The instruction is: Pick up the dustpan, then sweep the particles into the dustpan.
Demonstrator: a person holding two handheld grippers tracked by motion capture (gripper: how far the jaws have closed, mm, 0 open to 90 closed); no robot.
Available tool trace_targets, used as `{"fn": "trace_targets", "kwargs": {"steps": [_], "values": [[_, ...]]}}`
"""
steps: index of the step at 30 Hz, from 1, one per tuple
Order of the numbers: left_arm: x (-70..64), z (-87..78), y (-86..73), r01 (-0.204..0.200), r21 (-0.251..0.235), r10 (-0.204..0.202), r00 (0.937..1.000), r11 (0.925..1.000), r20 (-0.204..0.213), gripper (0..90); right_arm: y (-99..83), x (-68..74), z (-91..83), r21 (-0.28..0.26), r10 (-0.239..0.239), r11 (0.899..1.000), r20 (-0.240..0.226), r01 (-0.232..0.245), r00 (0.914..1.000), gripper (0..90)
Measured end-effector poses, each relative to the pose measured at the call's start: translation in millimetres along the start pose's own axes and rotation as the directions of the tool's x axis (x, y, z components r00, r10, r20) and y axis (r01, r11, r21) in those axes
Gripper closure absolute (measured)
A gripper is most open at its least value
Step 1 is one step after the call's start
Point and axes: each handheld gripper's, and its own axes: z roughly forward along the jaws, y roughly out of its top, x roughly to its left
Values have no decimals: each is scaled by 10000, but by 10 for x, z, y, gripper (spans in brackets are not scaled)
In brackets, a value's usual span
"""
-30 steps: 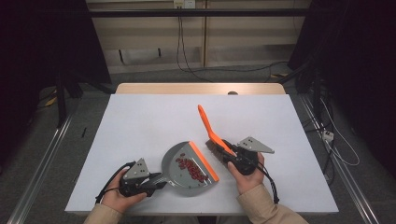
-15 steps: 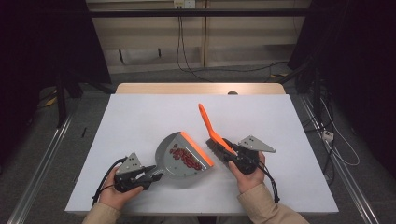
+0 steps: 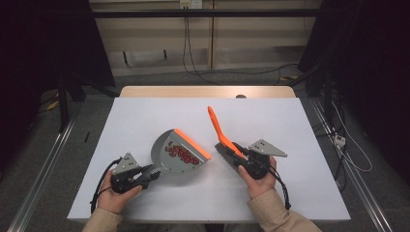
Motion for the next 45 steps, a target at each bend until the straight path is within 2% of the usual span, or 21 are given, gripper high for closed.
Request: {"fn": "trace_targets", "kwargs": {"steps": [5, 15, 20, 27, 32, 34, 45], "values": [[53, -11, -8, 218, -53, -220, 9989, 9997, -421, 626, 7, -29, -7, -9, 51, 10000, 29, -51, 10000, 709], [121, -20, 2, 480, -193, -495, 9946, 9987, -908, 626, 19, -96, -49, -17, 81, 10000, 120, -81, 9999, 709], [144, -24, 17, 686, -380, -720, 9925, 9969, -985, 626, 30, -121, -62, -8, 31, 10000, 113, -31, 9999, 709], [169, -10, 41, 805, -332, -838, 9897, 9962, -1157, 626, 36, -193, -129, -84, 53, 10000, 240, -51, 9997, 709], [194, -10, 46, 1081, -420, -1127, 9849, 9933, -1316, 626, 47, -230, -163, -88, 6, 10000, 272, -3, 9996, 709], [193, -26, 57, 1006, -336, -1043, 9846, 9944, -1406, 626, 45, -253, -171, -59, 23, 10000, 271, -22, 9996, 709], [241, -41, 50, 1336, -509, -1404, 9754, 9897, -1701, 625, 44, -276, -188, -42, -6, 10000, 203, 7, 9998, 710]]}}
